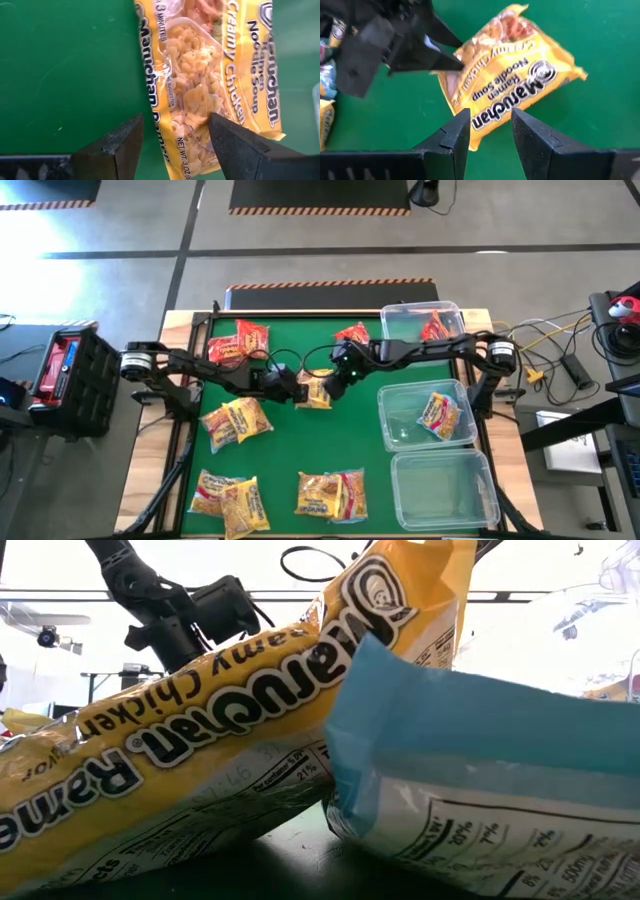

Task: Sort Maruchan noodles
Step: Put the middle right yellow noodle pack into the bottom transparent bin

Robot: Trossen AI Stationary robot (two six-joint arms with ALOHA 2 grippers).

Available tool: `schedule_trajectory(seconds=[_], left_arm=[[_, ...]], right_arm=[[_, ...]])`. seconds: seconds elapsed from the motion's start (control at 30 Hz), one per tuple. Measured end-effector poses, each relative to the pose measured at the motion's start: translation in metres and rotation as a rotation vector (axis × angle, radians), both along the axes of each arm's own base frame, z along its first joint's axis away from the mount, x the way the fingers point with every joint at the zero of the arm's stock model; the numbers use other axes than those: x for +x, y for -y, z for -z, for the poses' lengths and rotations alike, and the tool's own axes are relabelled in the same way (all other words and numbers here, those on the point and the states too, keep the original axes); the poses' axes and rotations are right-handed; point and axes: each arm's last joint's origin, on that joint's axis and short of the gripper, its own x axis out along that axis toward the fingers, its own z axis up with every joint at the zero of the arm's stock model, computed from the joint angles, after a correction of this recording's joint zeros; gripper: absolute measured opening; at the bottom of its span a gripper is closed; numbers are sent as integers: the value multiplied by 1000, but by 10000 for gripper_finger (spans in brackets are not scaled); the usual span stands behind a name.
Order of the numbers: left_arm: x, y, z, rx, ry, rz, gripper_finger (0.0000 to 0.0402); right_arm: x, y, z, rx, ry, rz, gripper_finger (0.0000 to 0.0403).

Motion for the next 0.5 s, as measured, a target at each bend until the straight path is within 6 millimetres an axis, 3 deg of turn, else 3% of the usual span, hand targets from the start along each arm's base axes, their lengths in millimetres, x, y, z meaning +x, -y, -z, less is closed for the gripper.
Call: schedule_trajectory(seconds=[0.2,0.5], left_arm=[[26,-2,-27,67,209,69,204],[35,-2,-38,89,203,100,204]], right_arm=[[-3,4,-6,-3,11,12,132],[-5,3,-6,0,-9,12,132]])
